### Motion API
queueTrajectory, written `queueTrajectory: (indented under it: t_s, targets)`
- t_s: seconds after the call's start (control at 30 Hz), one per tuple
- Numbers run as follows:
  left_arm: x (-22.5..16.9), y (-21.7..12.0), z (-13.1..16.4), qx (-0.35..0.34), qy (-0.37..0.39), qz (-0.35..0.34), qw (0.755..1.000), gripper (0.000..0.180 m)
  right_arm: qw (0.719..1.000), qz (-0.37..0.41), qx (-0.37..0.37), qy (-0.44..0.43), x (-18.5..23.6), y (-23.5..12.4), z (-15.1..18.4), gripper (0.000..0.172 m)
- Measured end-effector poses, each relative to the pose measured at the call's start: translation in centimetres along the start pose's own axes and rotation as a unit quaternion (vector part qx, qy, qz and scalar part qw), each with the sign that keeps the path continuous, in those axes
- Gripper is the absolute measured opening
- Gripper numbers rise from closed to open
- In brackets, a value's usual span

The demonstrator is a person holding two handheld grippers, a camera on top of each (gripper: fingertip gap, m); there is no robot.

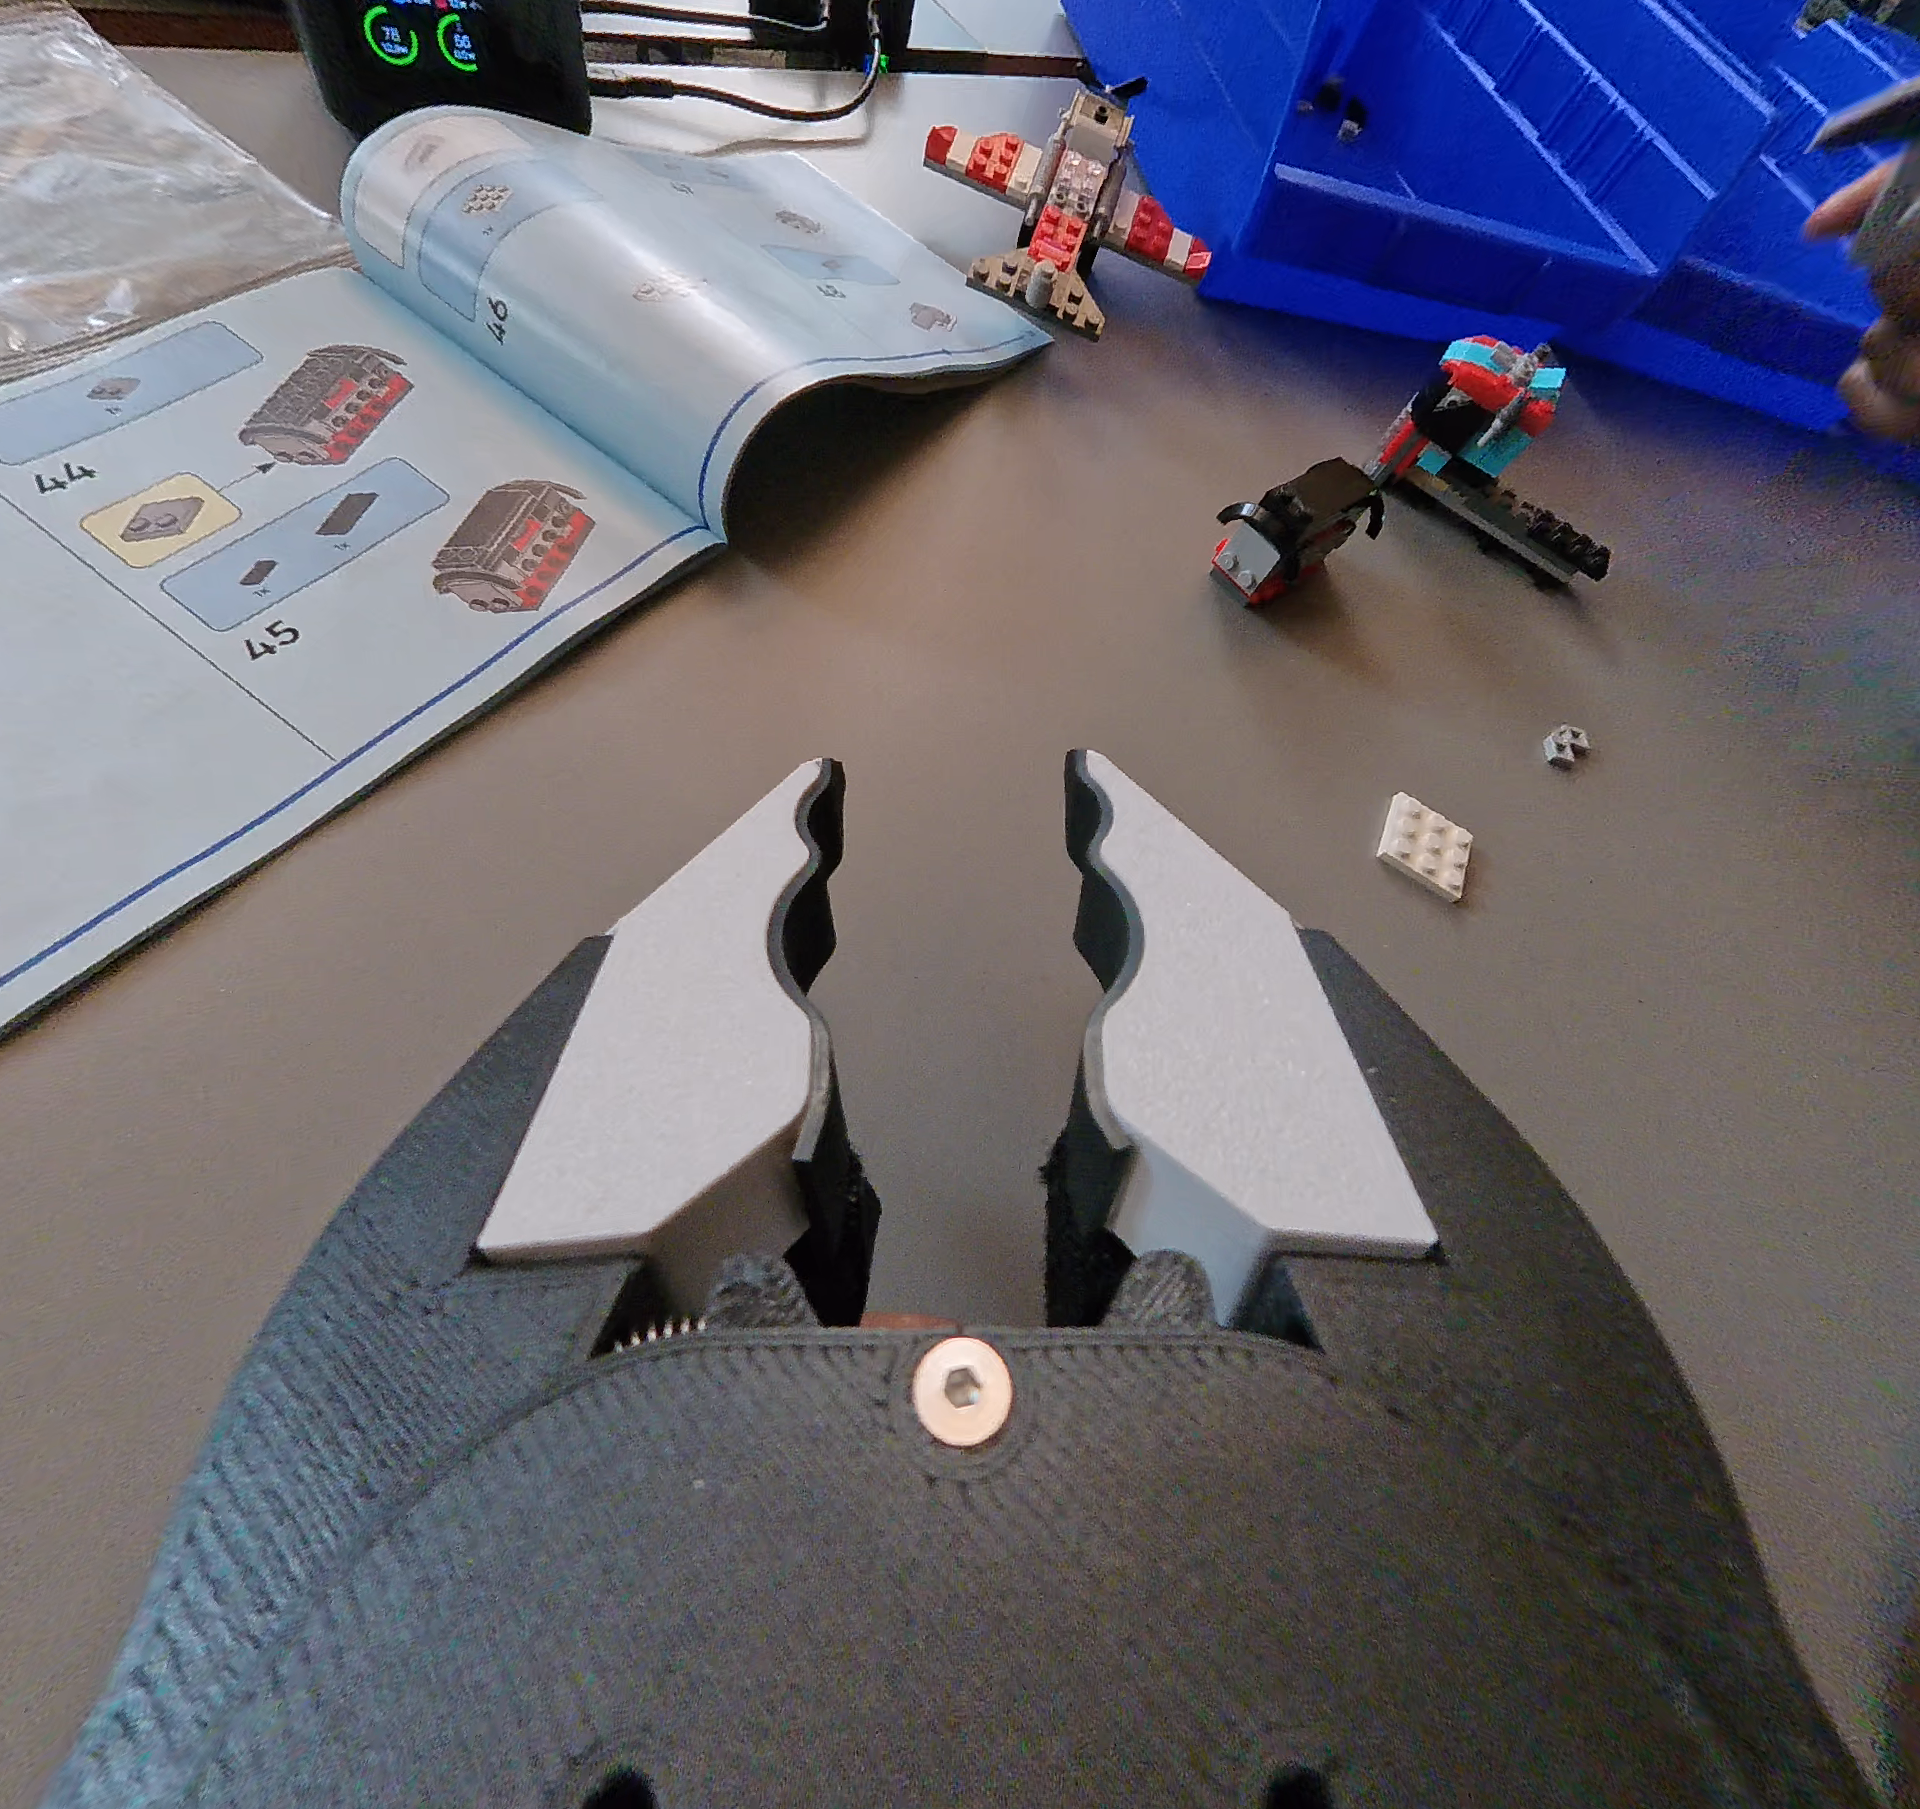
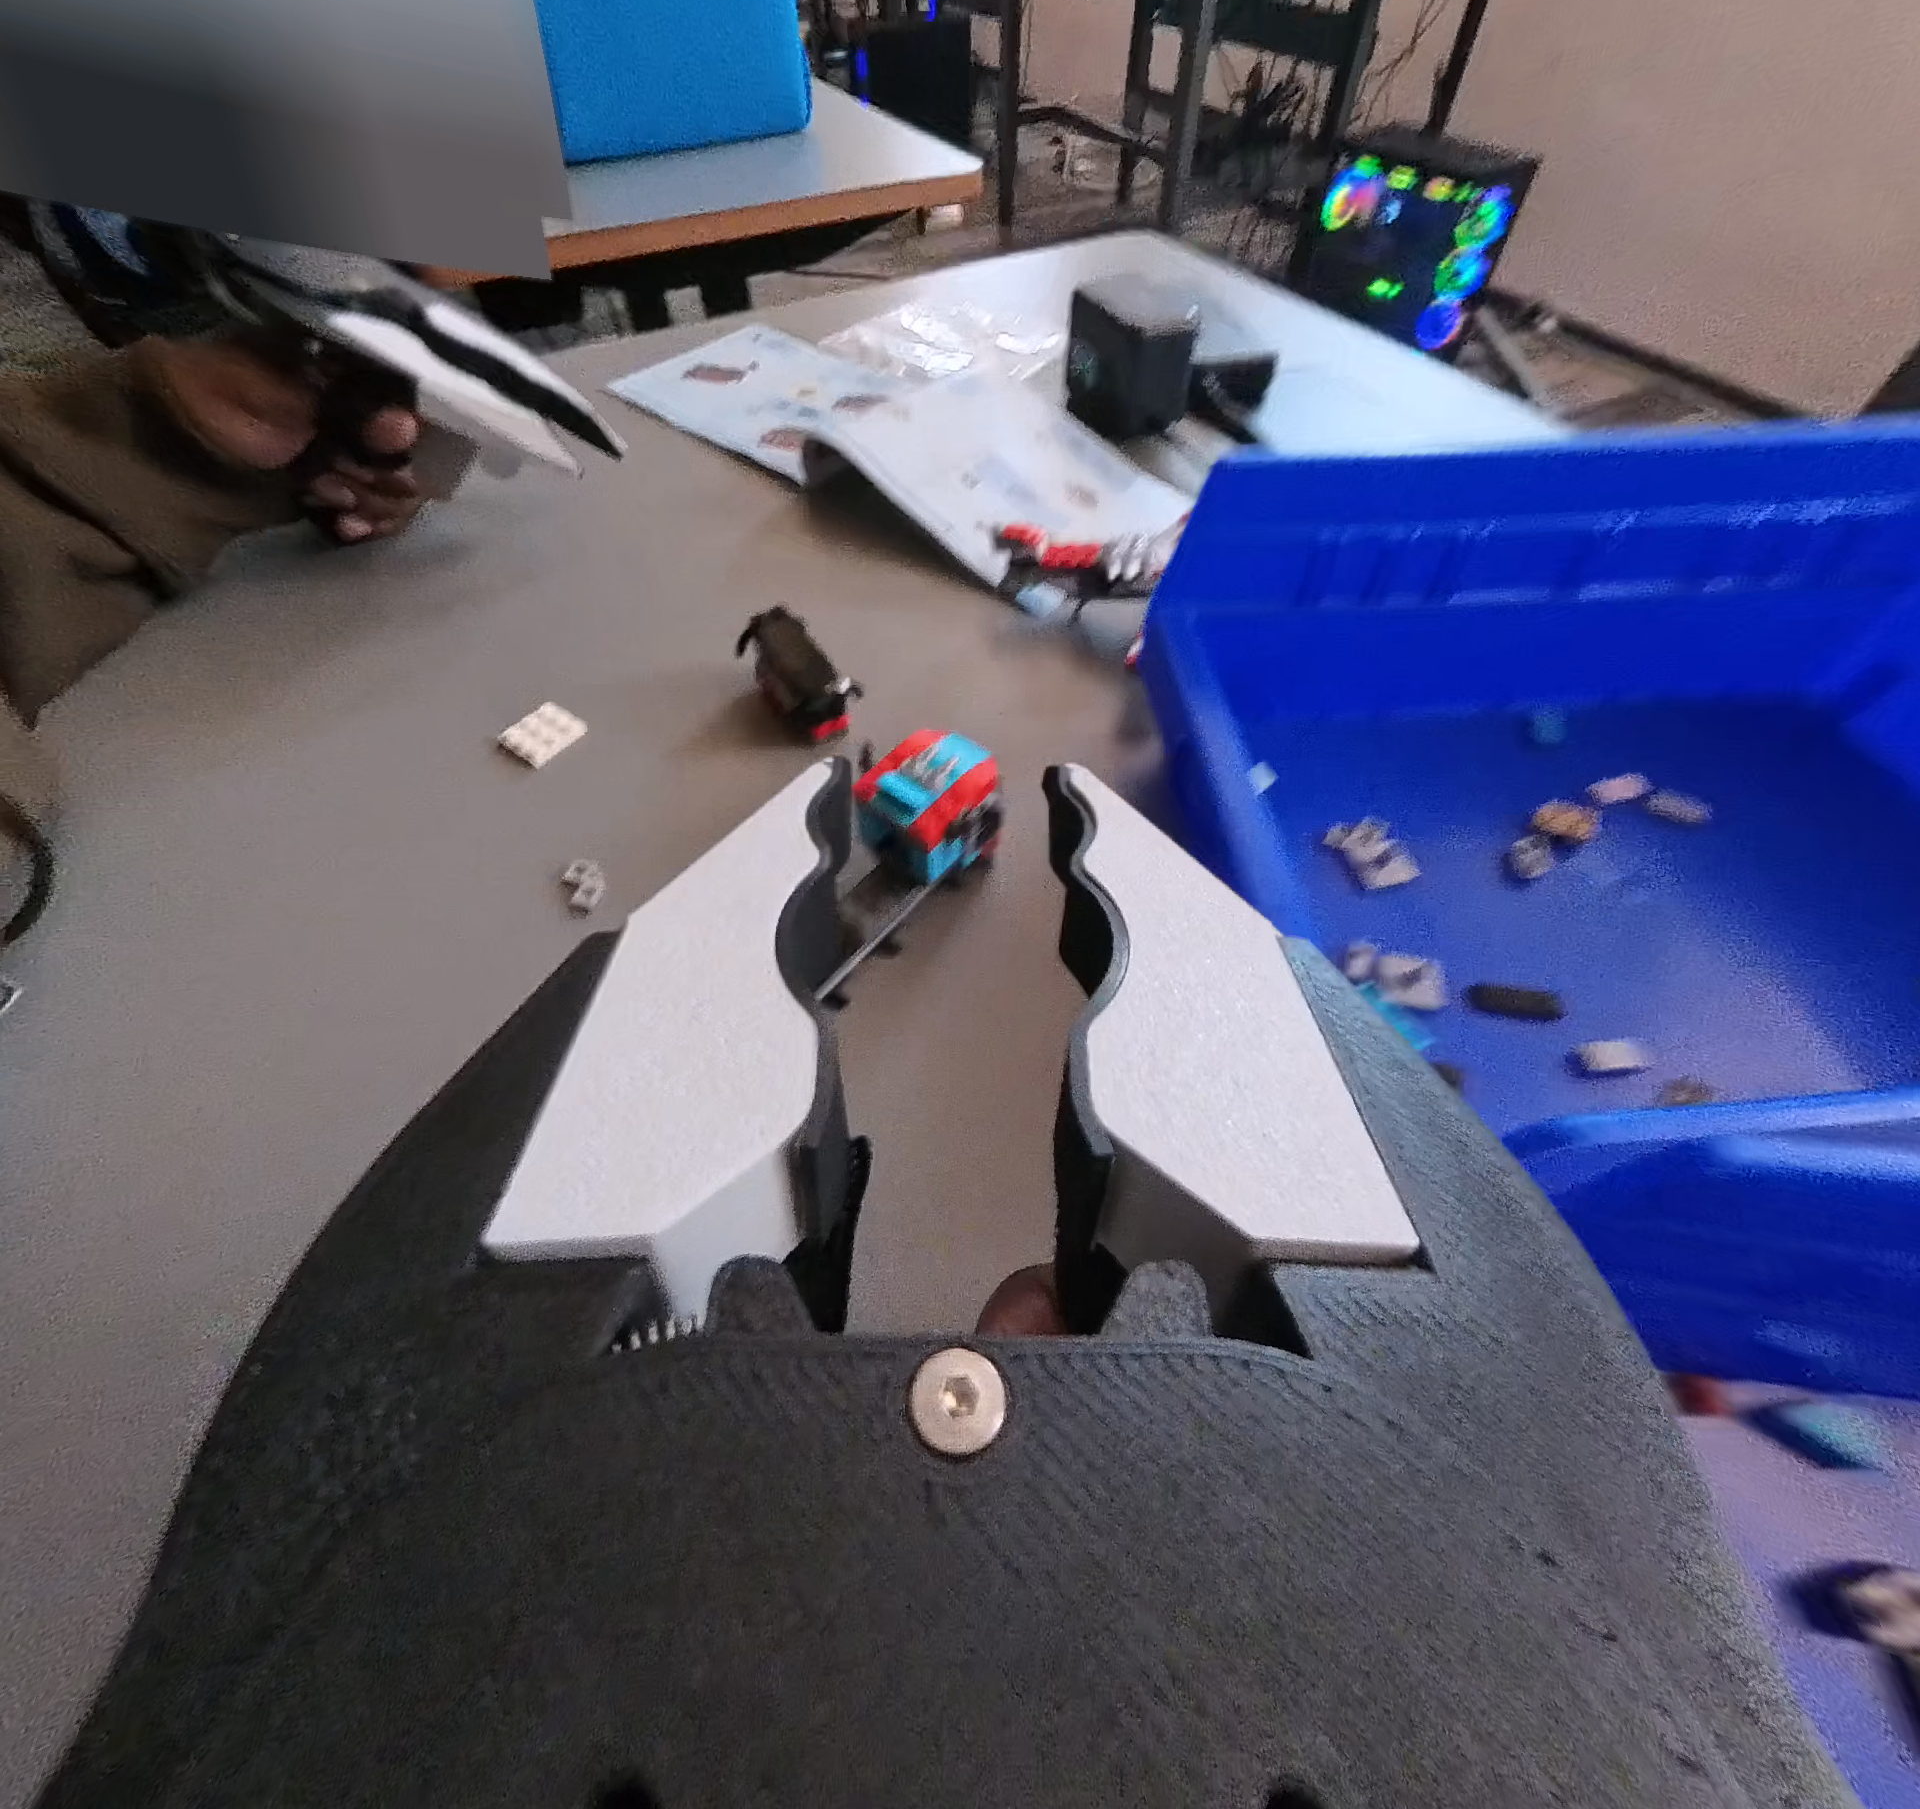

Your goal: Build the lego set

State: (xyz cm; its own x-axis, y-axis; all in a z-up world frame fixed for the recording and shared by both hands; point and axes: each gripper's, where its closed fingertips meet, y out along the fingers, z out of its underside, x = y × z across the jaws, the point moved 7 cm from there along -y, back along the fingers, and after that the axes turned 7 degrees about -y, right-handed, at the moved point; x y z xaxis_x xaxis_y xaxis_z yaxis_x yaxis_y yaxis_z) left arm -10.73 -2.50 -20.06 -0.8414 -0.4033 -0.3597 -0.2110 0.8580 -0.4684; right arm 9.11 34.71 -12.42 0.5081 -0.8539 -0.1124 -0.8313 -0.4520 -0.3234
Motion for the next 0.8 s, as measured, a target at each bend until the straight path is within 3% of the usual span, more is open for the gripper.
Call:
queueTrajectory:
  t_s: [0.1,0.27,0.37,0.53,0.63,0.8]
  targets:
    - [0.0,0.0,0.0,0.000,0.000,0.000,1.000,0.044,0.997,0.049,0.039,-0.041,-3.4,-1.1,-3.4,0.036]
    - [-0.1,-0.1,0.0,-0.002,0.002,-0.001,1.000,0.044,0.963,0.096,0.208,-0.139,-11.9,0.3,-6.3,0.029]
    - [-0.1,-0.2,0.0,-0.006,0.002,0.000,1.000,0.044,0.909,0.066,0.360,-0.200,-17.8,3.1,-4.0,0.029]
    - [-0.1,-0.3,0.0,-0.012,-0.001,0.002,1.000,0.044,0.827,-0.021,0.540,-0.159,-24.9,7.0,2.9,0.030]
    - [-0.1,-0.4,-0.1,-0.015,-0.003,0.004,1.000,0.044,0.790,-0.038,0.593,-0.152,-27.0,8.2,5.3,0.030]
    - [-0.1,-0.4,0.0,-0.014,-0.003,0.006,1.000,0.044,0.773,-0.055,0.616,-0.139,-28.0,9.4,6.4,0.030]
